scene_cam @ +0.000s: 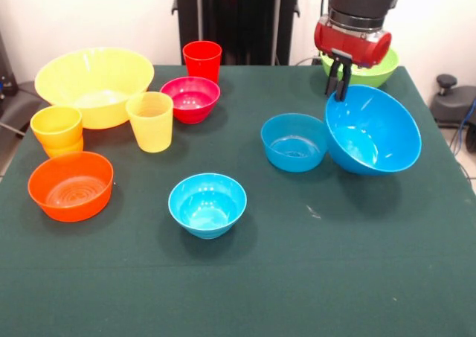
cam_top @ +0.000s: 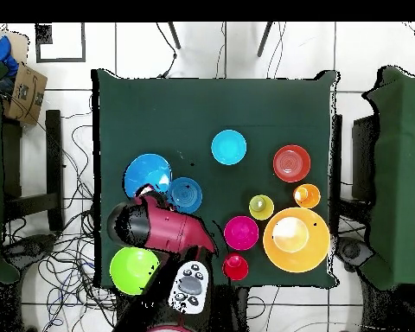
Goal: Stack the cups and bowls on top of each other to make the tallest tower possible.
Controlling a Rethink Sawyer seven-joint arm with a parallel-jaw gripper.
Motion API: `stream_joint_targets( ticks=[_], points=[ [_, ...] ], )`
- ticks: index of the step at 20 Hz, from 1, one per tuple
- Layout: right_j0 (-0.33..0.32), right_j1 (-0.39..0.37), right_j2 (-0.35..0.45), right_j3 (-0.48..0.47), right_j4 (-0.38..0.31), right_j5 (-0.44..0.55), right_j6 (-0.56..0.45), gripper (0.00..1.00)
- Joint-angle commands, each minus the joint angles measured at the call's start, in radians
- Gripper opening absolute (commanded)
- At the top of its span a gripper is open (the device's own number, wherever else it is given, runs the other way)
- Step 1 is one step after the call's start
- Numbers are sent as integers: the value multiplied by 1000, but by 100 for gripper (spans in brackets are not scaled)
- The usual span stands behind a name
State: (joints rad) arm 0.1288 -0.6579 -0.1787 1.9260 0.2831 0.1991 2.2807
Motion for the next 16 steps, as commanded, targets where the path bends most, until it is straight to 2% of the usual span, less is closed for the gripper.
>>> stream_joint_targets(
  ticks=[1, 12, 16],
  points=[
    [-18, -20, 85, -67, -43, 125, 28, 0],
    [-35, -68, 87, -71, -50, 184, 9, 0],
    [-64, -66, 81, -97, -73, 196, -28, 0]
  ],
)
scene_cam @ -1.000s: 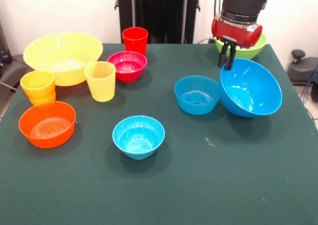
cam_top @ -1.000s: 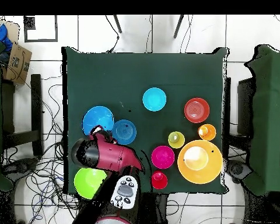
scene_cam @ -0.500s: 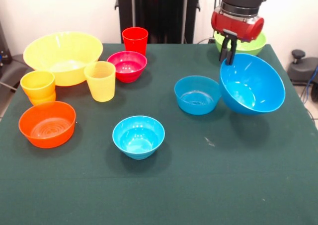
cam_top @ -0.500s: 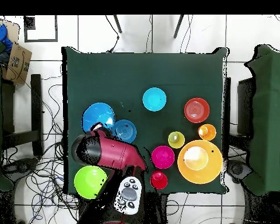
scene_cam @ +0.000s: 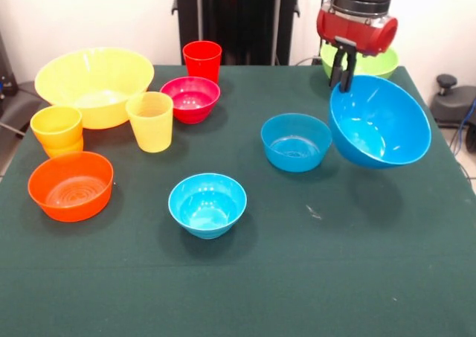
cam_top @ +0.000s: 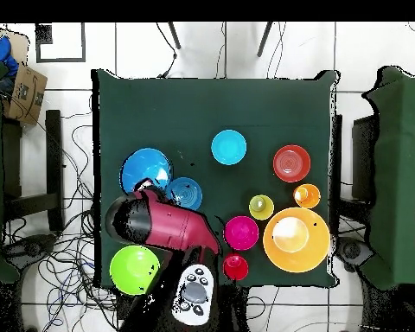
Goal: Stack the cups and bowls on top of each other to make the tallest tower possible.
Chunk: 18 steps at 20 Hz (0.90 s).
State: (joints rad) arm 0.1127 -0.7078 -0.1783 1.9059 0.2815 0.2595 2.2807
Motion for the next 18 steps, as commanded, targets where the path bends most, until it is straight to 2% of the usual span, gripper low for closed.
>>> stream_joint_targets(
  ticks=[1, 5, 13, 18],
  points=[
    [-67, -15, 85, -86, -81, 138, -48, 0],
    [-125, -23, 91, -127, -125, 185, -105, 0],
    [-279, -14, 184, -199, -214, 237, -208, 0],
    [-371, 19, 263, -224, -274, 220, -239, 0]
  ],
)
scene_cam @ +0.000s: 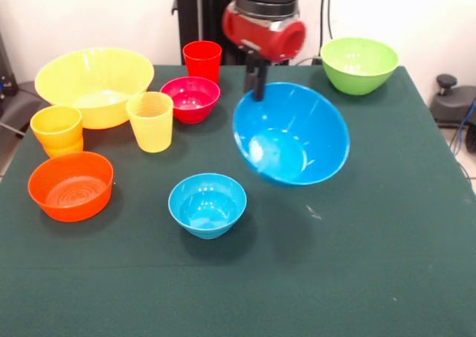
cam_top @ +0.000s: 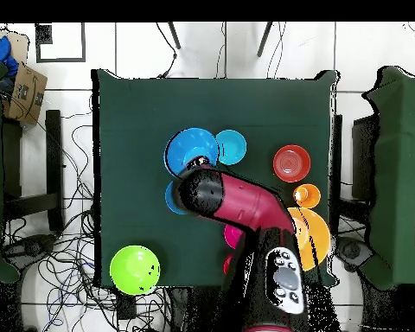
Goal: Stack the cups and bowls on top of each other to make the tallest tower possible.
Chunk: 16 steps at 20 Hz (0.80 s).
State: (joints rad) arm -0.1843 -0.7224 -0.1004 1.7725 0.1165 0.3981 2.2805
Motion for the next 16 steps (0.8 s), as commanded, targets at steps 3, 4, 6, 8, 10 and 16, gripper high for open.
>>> stream_joint_targets(
  ticks=[3, 4, 6, 8, 10, 16],
  points=[
    [-108, 42, 218, -105, -145, 88, -238, 0],
    [-117, 45, 227, -109, -155, 90, -236, 0],
    [-133, 51, 242, -115, -175, 90, -229, 0],
    [-148, 55, 257, -111, -193, 79, -218, 0],
    [-155, 52, 263, -102, -211, 67, -201, 0],
    [-189, 55, 298, -93, -260, 44, -186, 0]
  ],
)
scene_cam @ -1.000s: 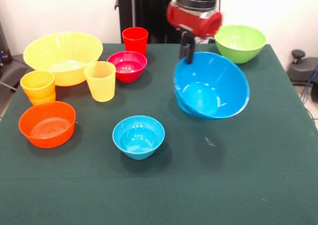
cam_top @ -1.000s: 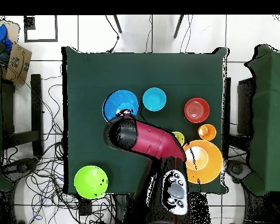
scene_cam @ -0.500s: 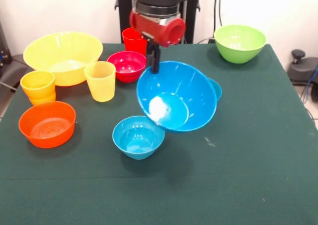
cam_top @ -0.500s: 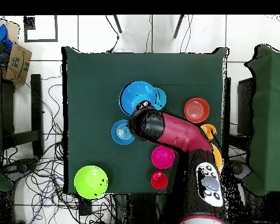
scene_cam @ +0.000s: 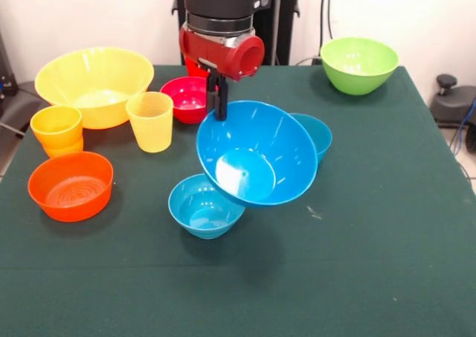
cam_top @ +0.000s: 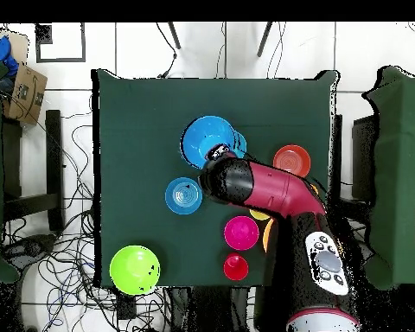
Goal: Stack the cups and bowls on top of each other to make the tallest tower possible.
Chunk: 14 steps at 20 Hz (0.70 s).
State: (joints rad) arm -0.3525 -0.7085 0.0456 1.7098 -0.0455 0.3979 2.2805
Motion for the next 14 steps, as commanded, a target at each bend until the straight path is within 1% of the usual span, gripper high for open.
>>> stream_joint_targets(
  ticks=[1, 5, 11, 14],
  points=[
    [-29, 44, 160, -31, -106, 42, -187, 0],
    [-52, 69, 180, -45, -145, 25, -182, 0],
    [-97, 72, 214, -60, -186, 49, -200, 0],
    [-135, 103, 251, -79, -205, 46, -220, 0]
  ],
)
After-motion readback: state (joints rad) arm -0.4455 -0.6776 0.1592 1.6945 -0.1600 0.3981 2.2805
